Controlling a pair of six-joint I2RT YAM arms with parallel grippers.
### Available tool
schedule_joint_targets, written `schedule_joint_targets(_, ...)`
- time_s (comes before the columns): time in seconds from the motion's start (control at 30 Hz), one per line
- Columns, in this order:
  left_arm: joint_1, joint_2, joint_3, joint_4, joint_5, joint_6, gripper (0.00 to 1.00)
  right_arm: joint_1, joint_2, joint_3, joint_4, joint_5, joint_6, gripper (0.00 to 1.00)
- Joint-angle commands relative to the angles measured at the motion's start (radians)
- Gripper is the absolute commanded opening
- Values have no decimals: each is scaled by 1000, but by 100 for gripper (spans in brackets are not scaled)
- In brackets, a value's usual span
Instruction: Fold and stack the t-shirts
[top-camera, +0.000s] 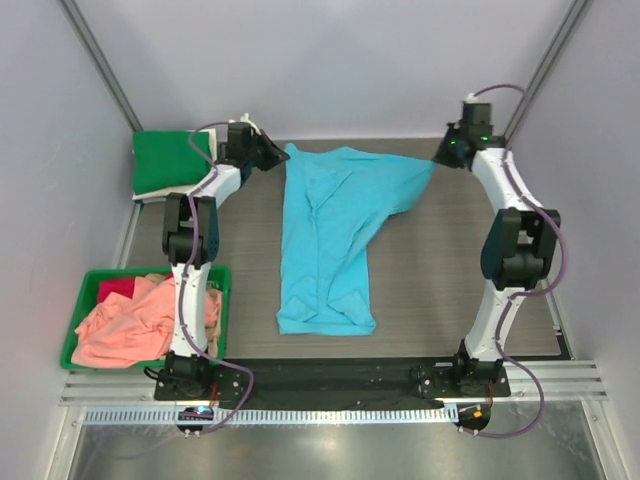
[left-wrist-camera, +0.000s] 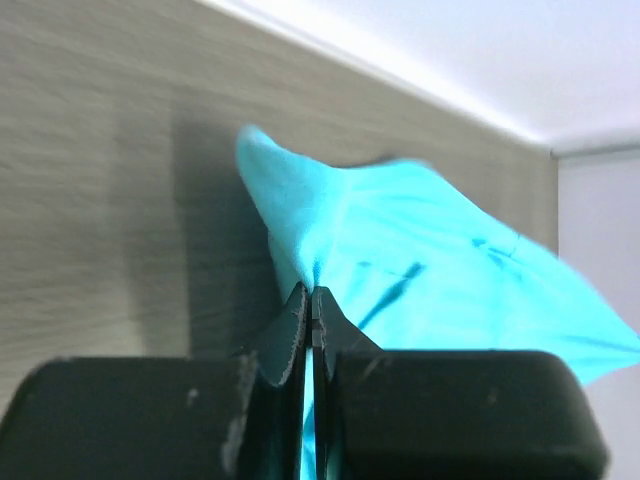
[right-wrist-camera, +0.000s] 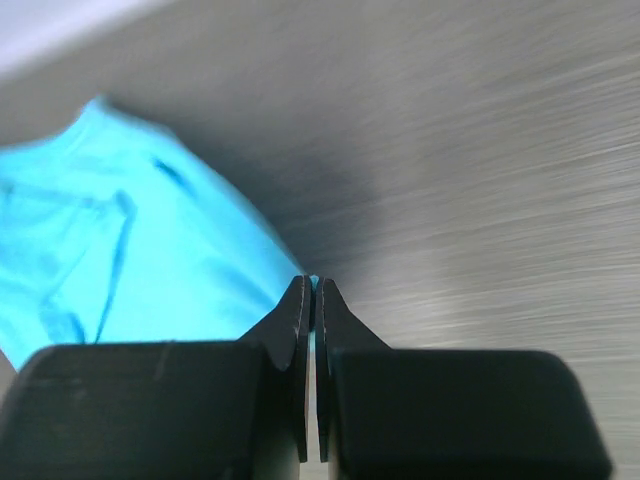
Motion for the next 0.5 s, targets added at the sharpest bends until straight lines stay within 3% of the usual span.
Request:
schedule_joint_targets(0.0, 2, 16, 43, -22, -10, 22, 0, -75, -8, -34, 62, 59, -37, 1)
schedule_joint_targets(0.1, 2, 21, 52, -22, -3, 33, 0, -103, 68, 10, 85, 36, -28, 1)
schedule_joint_targets(0.4, -14, 96, 165, -81, 36, 51, 2, -123, 435, 446, 30, -47, -28, 7)
schedule_joint_targets(0.43, -17, 114, 193, -87, 45, 53, 4, -123, 458, 508, 31, -42, -29, 11)
schedule_joint_targets(0.47, -23, 125, 208, -92, 48, 53, 6, -124, 502, 550, 33, -34, -32, 26)
